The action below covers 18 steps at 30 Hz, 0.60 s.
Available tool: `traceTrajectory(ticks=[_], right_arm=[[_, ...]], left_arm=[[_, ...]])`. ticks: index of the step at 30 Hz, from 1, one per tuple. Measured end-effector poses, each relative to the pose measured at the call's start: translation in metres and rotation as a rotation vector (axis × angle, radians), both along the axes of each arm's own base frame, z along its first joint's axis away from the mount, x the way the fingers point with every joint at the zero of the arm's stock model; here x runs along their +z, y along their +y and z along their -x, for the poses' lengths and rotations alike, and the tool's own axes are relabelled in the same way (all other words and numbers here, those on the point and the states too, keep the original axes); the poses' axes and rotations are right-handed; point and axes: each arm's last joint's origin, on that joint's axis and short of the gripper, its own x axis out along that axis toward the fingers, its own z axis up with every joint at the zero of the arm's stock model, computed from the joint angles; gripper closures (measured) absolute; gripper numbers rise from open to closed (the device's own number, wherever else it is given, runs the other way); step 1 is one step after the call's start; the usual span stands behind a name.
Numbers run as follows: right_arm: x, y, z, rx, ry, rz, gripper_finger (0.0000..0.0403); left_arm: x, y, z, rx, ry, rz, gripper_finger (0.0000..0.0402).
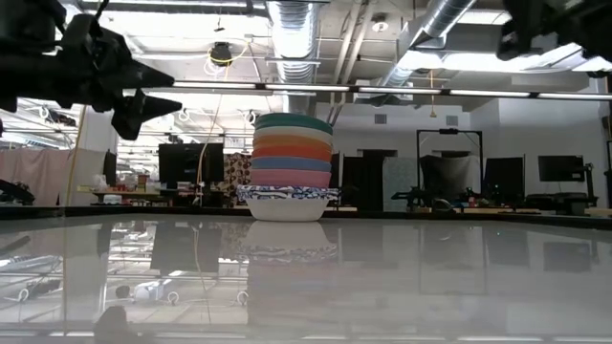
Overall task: Nest bowls inside each other
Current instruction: Return to Home Position
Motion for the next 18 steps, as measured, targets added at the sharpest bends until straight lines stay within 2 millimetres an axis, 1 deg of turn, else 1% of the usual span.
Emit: traceTrajectory(ticks=[3,4,5,7,11,13,18], right_arm=[[-0.014,-0.003,0.009,-0.002,-0.048,-0.021,0.0173],[-0.023,-0.004,0.012,-0.006,-0.044,-0.024,0.0173],[-0.025,-0.005,0.013,-0.009,-0.028,-0.026,0.0173],[-0.027,-0.006,0.016,-0.012,-0.008,-0.04,0.0173],[-0.026,-0.008,0.022,-0.024,-0.033,-0.038,0.0173],[-0.03,-0.008,0.023,-0.027,0.005,-0.033,0.0173],[-0.031,-0.009,0.026,-0.029,0.008,-0.033,0.0173]], left_arm=[[-0.001,-0.002,0.0,-0.056,0.008,0.002,0.0167],[-0.001,-0.002,0.0,-0.071,0.009,-0.002,0.0167],[-0.001,-0.002,0.0,-0.078,0.014,-0.005,0.0167],[-0.004,-0.002,-0.001,-0.068,0.039,-0.003,0.0167],[-0.006,0.0,0.0,-0.004,0.063,0.005,0.0167],[-0.007,0.001,0.0,0.024,0.074,0.01,0.0167],[-0.007,0.001,0.0,0.038,0.074,0.015,0.0167]])
